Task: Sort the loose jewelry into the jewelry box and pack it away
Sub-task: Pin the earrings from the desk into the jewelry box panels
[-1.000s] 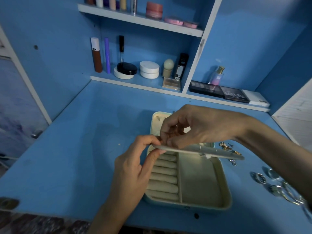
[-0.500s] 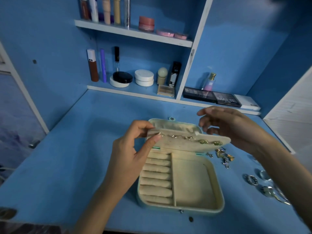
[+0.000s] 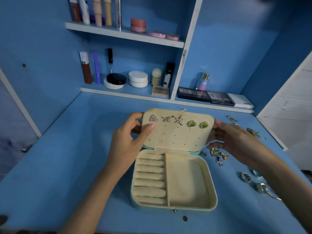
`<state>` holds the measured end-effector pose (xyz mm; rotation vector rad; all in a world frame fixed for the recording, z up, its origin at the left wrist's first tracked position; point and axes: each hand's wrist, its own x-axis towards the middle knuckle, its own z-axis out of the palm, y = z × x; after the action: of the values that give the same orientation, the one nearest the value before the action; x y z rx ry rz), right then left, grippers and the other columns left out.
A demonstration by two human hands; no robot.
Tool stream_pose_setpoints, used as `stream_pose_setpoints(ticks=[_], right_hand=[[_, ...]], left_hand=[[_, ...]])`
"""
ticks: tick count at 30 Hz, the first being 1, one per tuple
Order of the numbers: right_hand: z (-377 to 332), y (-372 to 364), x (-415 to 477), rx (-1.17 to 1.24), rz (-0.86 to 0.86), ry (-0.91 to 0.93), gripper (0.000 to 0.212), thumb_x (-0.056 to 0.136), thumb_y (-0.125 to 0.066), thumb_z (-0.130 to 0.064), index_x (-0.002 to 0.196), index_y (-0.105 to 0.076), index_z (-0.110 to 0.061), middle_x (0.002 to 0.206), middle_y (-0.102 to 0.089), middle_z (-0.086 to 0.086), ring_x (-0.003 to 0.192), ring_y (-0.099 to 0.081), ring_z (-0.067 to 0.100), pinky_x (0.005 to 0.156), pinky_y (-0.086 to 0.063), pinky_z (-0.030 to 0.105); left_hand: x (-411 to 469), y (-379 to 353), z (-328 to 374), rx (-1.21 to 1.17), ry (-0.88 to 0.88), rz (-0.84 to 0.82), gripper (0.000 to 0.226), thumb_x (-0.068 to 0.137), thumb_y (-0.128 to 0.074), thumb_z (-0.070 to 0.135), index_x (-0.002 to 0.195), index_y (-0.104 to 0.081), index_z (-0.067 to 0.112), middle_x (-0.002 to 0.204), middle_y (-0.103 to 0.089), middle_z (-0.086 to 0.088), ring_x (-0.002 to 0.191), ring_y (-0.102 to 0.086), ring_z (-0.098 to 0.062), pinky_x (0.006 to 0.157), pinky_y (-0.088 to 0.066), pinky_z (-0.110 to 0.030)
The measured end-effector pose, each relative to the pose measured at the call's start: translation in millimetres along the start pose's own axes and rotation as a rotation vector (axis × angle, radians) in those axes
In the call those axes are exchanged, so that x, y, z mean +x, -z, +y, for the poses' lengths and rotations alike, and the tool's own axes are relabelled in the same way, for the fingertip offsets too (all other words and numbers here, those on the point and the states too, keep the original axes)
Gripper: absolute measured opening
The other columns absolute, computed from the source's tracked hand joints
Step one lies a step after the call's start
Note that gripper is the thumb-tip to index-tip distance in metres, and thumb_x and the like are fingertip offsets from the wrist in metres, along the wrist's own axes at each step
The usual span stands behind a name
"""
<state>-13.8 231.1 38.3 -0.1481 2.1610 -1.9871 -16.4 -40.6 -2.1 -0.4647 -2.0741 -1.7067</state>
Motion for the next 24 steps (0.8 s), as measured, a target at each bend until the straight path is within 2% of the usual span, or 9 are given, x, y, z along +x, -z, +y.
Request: stream_pose_setpoints(ticks=[2, 5, 7, 10, 13, 15, 17, 21, 24], right_hand=[[-2, 0, -2, -0.075, 0.036, 0.011, 0.064, 0.066, -0.071, -0.058, 0.096, -0.066, -0.001, 0.086, -0.067, 0.016, 0.078, -0.063, 0.026, 0.066, -0.054, 0.028], [-5, 4, -5, -0.317, 0.116, 0.028, 0.016, 0.088, -0.059, -0.018, 0.093, -0.068, -0.005, 0.082, -0.068, 0.013, 0.071, -0.06, 0.022, 0.06, -0.05, 0.023], [-4, 12, -7, -0.588, 0.135, 0.066, 0.017, 0.09, -0.056, -0.002, 0.091, -0.069, -0.013, 0.078, -0.069, 0.006, 0.066, -0.06, 0.014, 0.059, -0.048, 0.019], [-5, 22, -12, -0.962, 0.036, 0.091, 0.016, 0.085, -0.065, -0.011, 0.084, -0.068, -0.026, 0.076, -0.07, -0.004, 0.067, -0.061, 0.004, 0.063, -0.045, 0.012], [-4, 25, -18, -1.141, -0.044, 0.072, 0.023, 0.083, -0.067, -0.014, 0.08, -0.062, -0.036, 0.075, -0.069, -0.009, 0.073, -0.061, 0.0, 0.063, -0.042, 0.007], [-2, 26, -21, -1.179, -0.047, 0.076, 0.026, 0.083, -0.067, -0.015, 0.079, -0.058, -0.04, 0.075, -0.067, -0.011, 0.076, -0.06, 0.0, 0.063, -0.041, 0.007], [2, 28, -22, -1.204, -0.026, 0.09, 0.021, 0.083, -0.068, -0.017, 0.081, -0.06, -0.036, 0.076, -0.064, -0.011, 0.074, -0.06, 0.005, 0.064, -0.043, 0.01], [9, 28, -20, -1.249, 0.02, 0.104, 0.009, 0.082, -0.067, -0.022, 0.091, -0.069, -0.025, 0.082, -0.063, -0.004, 0.074, -0.058, 0.009, 0.072, -0.048, 0.027], [12, 24, -17, -1.263, 0.031, 0.112, 0.012, 0.08, -0.069, -0.034, 0.09, -0.07, -0.026, 0.077, -0.058, -0.013, 0.072, -0.054, 0.005, 0.072, -0.048, 0.029]], left_hand=[[0, 1, -2, -0.004, 0.005, 0.006, 0.011, 0.085, -0.064, 0.03, 0.094, -0.059, 0.031, 0.083, -0.071, 0.006, 0.077, -0.067, -0.005, 0.07, -0.051, -0.015], [0, 1, -4, -0.008, 0.001, 0.002, 0.01, 0.086, -0.066, 0.03, 0.093, -0.06, 0.03, 0.089, -0.071, 0.013, 0.079, -0.067, -0.003, 0.071, -0.05, -0.013], [0, 1, -5, -0.019, 0.007, 0.0, 0.01, 0.085, -0.067, 0.031, 0.092, -0.06, 0.03, 0.09, -0.071, 0.015, 0.08, -0.067, -0.003, 0.072, -0.049, -0.012], [-1, 1, -5, -0.01, -0.009, 0.007, 0.012, 0.083, -0.068, 0.038, 0.09, -0.059, 0.034, 0.088, -0.071, 0.018, 0.079, -0.066, -0.001, 0.073, -0.049, -0.011], [-2, 0, -4, -0.005, -0.007, 0.013, 0.011, 0.085, -0.069, 0.036, 0.09, -0.059, 0.033, 0.086, -0.07, 0.021, 0.079, -0.066, -0.001, 0.073, -0.048, -0.009], [-1, 0, -5, 0.003, -0.011, 0.014, 0.009, 0.085, -0.066, 0.031, 0.09, -0.059, 0.033, 0.087, -0.07, 0.02, 0.079, -0.065, -0.001, 0.073, -0.048, -0.009], [-1, 0, -6, 0.001, -0.01, 0.016, 0.013, 0.085, -0.07, 0.036, 0.091, -0.06, 0.032, 0.088, -0.07, 0.019, 0.08, -0.066, -0.002, 0.074, -0.049, -0.011], [-1, 0, -6, 0.01, -0.006, 0.017, 0.018, 0.081, -0.064, 0.046, 0.091, -0.06, 0.031, 0.09, -0.07, 0.021, 0.082, -0.066, -0.001, 0.074, -0.05, -0.011], [-2, 1, -6, 0.013, -0.01, 0.018, 0.016, 0.083, -0.07, 0.041, 0.091, -0.059, 0.032, 0.09, -0.07, 0.023, 0.082, -0.066, 0.0, 0.074, -0.05, -0.011]])
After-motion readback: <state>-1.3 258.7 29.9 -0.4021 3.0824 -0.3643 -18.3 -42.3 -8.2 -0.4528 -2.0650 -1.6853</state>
